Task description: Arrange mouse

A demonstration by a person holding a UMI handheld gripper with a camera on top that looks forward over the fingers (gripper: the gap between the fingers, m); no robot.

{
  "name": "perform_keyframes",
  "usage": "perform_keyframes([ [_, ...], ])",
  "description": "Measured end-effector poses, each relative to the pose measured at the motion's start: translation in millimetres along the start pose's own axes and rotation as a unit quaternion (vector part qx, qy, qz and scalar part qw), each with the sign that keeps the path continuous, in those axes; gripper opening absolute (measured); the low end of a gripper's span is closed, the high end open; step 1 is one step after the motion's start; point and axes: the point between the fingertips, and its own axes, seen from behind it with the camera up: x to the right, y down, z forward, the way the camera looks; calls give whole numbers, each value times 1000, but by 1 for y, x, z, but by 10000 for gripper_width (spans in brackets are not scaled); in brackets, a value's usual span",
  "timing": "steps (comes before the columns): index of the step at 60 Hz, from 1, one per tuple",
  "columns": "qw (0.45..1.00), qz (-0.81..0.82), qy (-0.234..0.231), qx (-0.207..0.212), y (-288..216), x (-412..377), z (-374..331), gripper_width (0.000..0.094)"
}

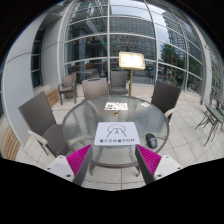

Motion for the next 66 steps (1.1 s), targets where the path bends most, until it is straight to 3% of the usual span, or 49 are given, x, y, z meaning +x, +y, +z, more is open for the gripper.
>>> perform_keyframes([
  [12, 998, 10, 22, -63, 63, 42, 28, 870],
  [21, 992, 19, 55, -110, 127, 106, 67, 869],
  [28, 987, 19, 81, -138, 149, 158, 99, 874],
  [36, 983, 25, 89, -158, 149, 201, 146, 859],
  [47, 986, 9, 79, -149, 114, 231, 220, 849],
  [56, 987, -8, 60, -150, 95, 239, 266, 738],
  [61, 987, -4, 53, -151, 89, 241, 280, 735],
  [63, 987, 1, 47, -151, 90, 238, 284, 659],
  [66, 987, 16, 36, -155, 90, 233, 287, 468],
])
